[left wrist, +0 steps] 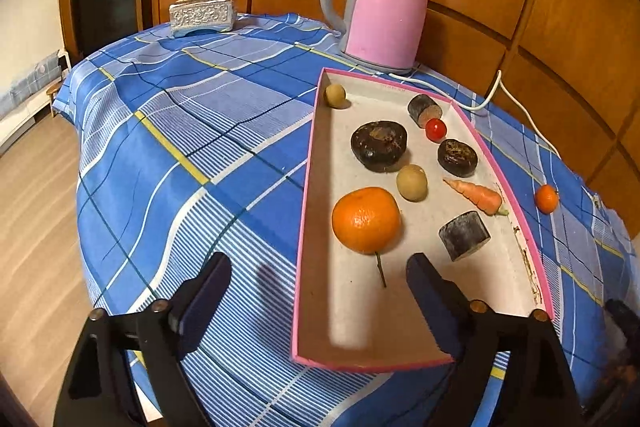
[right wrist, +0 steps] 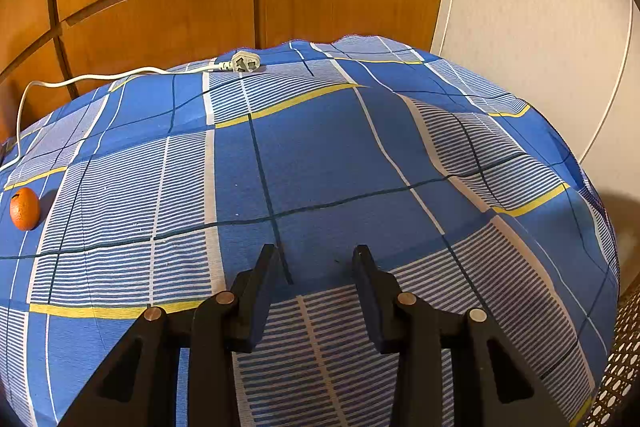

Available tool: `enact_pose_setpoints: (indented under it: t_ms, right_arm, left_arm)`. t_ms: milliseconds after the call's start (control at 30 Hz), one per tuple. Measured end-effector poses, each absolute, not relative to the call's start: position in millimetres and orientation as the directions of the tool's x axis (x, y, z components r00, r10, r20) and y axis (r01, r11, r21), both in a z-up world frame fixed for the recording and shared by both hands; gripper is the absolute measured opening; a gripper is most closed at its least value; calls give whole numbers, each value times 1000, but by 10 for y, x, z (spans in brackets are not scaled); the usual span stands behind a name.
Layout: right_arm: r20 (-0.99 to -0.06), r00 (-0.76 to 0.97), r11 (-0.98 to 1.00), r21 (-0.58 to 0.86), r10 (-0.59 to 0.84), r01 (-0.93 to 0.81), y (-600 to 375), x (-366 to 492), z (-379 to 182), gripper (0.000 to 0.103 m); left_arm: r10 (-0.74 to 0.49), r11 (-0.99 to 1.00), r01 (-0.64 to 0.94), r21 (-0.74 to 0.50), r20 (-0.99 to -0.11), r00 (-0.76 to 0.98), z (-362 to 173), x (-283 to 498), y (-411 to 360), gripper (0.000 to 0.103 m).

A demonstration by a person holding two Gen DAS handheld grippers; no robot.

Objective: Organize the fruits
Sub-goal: 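Move the right tool to the small orange and grasp it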

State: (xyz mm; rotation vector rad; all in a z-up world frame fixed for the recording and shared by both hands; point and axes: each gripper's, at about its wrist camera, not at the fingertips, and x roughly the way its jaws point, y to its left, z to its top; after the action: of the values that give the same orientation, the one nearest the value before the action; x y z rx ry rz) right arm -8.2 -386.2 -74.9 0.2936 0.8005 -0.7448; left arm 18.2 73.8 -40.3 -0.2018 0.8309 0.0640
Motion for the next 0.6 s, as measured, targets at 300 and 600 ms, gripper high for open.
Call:
enact_pose_setpoints:
  t_ms: [300, 600]
  right_arm:
    - [-745, 444, 715, -63, -498, 696, -3842, -44, -745, 39]
    - [-798, 475, 787, 2, -371, 617, -3754, 135, -572, 39]
  left_arm:
    - [-27, 976, -144, -161, -754, 657, -475, 211, 751, 94]
    - [-36, 979, -131, -158, -760, 649, -520, 256, 733, 96]
